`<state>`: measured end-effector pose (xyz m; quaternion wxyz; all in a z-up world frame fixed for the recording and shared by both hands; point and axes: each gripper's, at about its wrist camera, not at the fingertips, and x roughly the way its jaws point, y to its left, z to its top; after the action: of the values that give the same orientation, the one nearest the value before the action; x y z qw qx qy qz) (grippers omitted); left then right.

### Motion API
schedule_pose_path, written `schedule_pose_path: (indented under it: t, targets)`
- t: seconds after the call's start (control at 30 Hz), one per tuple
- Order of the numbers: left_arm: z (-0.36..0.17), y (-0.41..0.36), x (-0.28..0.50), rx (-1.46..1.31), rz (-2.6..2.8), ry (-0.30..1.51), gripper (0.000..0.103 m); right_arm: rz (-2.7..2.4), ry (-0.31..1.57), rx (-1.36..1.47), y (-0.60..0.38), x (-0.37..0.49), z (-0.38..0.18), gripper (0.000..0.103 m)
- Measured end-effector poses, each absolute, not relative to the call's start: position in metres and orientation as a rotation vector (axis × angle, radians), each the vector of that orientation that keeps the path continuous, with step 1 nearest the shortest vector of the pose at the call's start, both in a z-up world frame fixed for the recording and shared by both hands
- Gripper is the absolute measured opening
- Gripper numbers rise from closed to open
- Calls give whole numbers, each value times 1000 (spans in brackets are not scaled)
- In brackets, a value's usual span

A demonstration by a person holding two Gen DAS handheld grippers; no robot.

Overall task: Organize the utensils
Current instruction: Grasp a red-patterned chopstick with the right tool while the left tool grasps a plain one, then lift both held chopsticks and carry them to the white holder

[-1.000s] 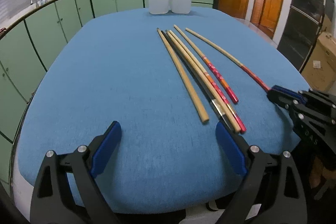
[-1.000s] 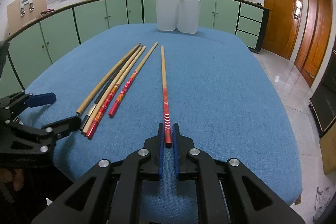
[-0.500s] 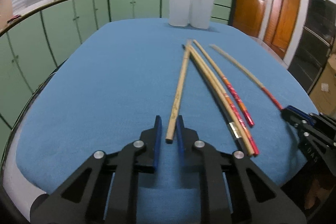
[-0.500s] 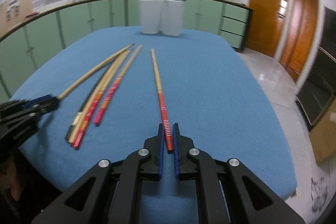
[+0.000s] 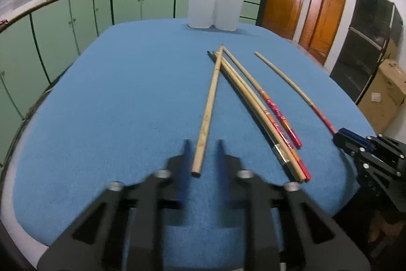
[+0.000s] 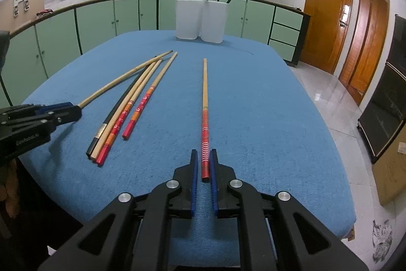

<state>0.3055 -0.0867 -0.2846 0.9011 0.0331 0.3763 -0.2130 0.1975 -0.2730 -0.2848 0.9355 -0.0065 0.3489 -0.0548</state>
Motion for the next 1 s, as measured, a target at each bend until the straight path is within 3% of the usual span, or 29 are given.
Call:
schedule_pose_path:
  t: [0.27,0.57,1.0]
  targets:
    - [-285,-77,283,-89,-318,813,6,-114,707,-25,-269,196,-286,10]
    - [-273,-80,276,-44,-334,807,7,-91,690,-4,-271,191,-271,6]
    - [-165,-58,266,-10,-361,670,7,-36,609,23,-286,173,-150,6]
